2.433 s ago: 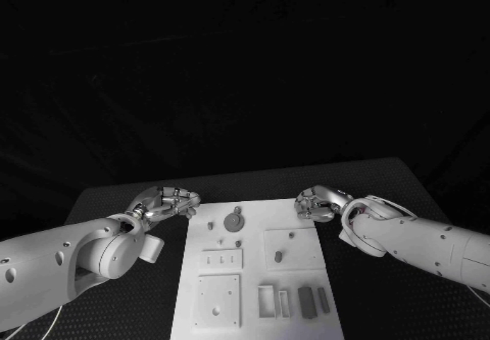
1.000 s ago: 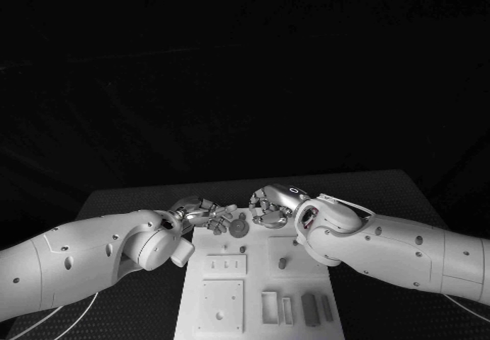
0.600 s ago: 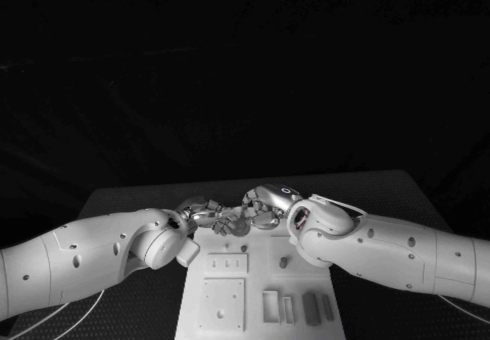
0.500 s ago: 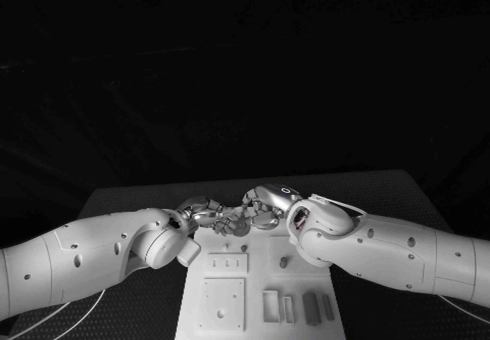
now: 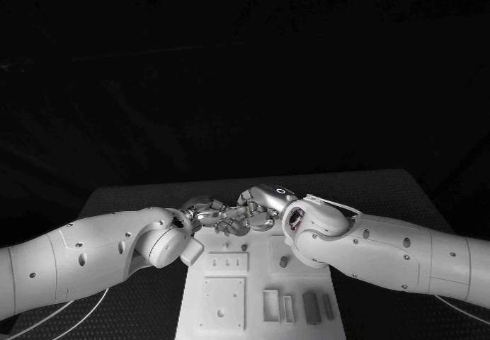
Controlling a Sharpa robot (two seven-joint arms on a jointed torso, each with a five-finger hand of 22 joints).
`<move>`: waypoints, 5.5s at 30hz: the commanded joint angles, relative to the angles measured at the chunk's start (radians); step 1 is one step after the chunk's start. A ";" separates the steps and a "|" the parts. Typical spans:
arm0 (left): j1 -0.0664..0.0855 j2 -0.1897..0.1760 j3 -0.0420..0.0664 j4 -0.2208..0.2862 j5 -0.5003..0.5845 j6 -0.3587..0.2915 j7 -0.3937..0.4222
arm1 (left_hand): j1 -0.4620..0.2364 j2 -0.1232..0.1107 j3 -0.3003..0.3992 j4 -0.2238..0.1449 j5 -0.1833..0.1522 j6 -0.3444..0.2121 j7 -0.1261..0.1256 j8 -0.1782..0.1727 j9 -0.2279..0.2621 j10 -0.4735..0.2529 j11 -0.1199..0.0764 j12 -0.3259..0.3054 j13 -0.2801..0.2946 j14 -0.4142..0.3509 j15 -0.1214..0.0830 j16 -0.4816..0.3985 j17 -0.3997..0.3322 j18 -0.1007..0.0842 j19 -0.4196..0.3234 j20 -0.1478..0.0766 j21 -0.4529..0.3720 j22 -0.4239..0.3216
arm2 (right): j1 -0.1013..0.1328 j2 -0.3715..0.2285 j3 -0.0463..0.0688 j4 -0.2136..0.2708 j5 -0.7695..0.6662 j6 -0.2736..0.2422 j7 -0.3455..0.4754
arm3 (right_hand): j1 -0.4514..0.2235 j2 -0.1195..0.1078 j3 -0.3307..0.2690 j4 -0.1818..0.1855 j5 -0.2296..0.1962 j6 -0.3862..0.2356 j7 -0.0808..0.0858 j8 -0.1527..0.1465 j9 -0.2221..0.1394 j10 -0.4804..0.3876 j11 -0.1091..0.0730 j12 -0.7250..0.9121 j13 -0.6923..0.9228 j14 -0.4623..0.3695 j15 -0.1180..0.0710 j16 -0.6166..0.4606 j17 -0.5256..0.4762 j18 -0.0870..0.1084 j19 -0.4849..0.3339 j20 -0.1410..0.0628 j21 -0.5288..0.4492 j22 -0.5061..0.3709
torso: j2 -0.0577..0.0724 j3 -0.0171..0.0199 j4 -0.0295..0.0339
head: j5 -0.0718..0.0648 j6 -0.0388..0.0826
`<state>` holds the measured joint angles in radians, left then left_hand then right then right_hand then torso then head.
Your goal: Assemble the parts on the task board
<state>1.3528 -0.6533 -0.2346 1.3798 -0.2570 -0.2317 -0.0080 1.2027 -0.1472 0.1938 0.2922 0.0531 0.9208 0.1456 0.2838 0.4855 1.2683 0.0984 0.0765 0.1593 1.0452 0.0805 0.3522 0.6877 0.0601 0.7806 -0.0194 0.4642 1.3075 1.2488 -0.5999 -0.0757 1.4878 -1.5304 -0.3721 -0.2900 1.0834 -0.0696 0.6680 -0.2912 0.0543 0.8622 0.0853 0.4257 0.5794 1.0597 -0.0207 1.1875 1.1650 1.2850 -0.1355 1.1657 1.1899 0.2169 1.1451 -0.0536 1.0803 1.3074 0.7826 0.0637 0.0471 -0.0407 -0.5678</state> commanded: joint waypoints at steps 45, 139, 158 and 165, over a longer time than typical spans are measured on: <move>0.001 0.004 0.000 0.002 0.003 0.026 -0.005 | 0.189 0.133 -0.098 -0.008 0.006 0.045 -0.022 0.019 -0.002 0.035 -0.025 0.010 0.020 0.006 -0.004 -0.014 0.024 0.007 -0.016 -0.002 0.014 0.011 | 0.000 0.015 -0.003 -0.012 -0.012 0.032 -0.001 | 0.004 -0.004 0.009 -0.002 -0.006 0.203 -0.021 -0.003 0.002 -0.013 -0.021 -0.004 -0.003 0.005 -0.007 -0.001 -0.003 0.045 0.009 0.001 0.004 0.004 | 0.000 -0.0001 -0.0003 | -0.001 -0.009; 0.030 -0.028 0.001 -0.039 -0.265 0.174 -0.218 | -0.368 0.144 0.545 -0.579 0.279 0.236 -0.104 0.029 0.167 0.146 -0.166 0.512 0.361 0.126 -0.160 0.500 0.169 -0.045 0.057 -0.153 0.342 0.024 | 0.064 -0.143 0.003 -0.155 0.499 -0.126 0.249 | -0.027 -0.209 0.011 0.106 0.020 -0.088 0.104 -0.186 -0.066 -0.203 0.098 -0.108 -0.105 -0.164 0.105 -0.117 -0.071 0.039 -0.154 0.076 -0.131 -0.039 | -0.006 0.0006 -0.0022 | 0.013 -0.026; 0.062 0.011 -0.004 -0.028 -0.472 0.228 -0.436 | -0.383 0.159 0.549 -0.578 0.278 0.247 -0.130 0.022 0.186 0.148 -0.196 0.885 0.598 0.225 -0.277 0.792 0.197 -0.002 0.208 -0.254 0.584 0.014 | 0.097 0.009 0.019 -0.492 0.721 0.029 0.350 | -0.076 -0.174 -0.035 0.097 0.085 -0.074 0.118 -0.160 -0.083 -0.280 0.131 -0.377 -0.438 -0.366 0.175 -0.372 -0.289 0.005 -0.391 0.180 -0.400 -0.149 | -0.042 0.0058 -0.0060 | 0.025 -0.070; 0.061 0.036 -0.006 -0.023 -0.569 0.197 -0.436 | -0.392 0.158 0.551 -0.575 0.276 0.259 -0.136 0.030 0.191 0.147 -0.201 0.896 0.600 0.232 -0.282 0.807 0.190 0.001 0.214 -0.258 0.601 0.011 | 0.096 0.038 0.018 -0.524 0.809 0.081 0.408 | -0.081 -0.135 -0.045 0.064 0.114 -0.099 0.098 -0.147 -0.093 -0.251 0.171 -0.683 -0.780 -0.476 0.280 -0.692 -0.538 -0.034 -0.564 0.244 -0.635 -0.278 | -0.045 0.0061 -0.0025 | 0.023 -0.077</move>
<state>1.4127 -0.6206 -0.2406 1.3527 -0.7422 -0.0291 -0.4293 0.8160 0.0081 0.7393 -0.2834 0.3241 1.0902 0.0893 0.3110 0.6518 1.4413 -0.0724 0.9711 0.7587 1.2041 -0.1324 1.1562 0.8784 0.0457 0.9885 -0.1515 1.0614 1.3081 1.3453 -0.5641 -0.0574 0.9668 -0.7972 -0.3549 0.0511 1.0057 -0.2104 0.6262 -0.2279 0.1627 0.7625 0.1881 0.2760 0.4866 0.8103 0.1490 0.5128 0.3929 0.8136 0.1379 0.4837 0.6584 0.1928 0.5874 0.1887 0.4504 1.0330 0.7397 0.0692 0.0418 -0.0175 -0.6433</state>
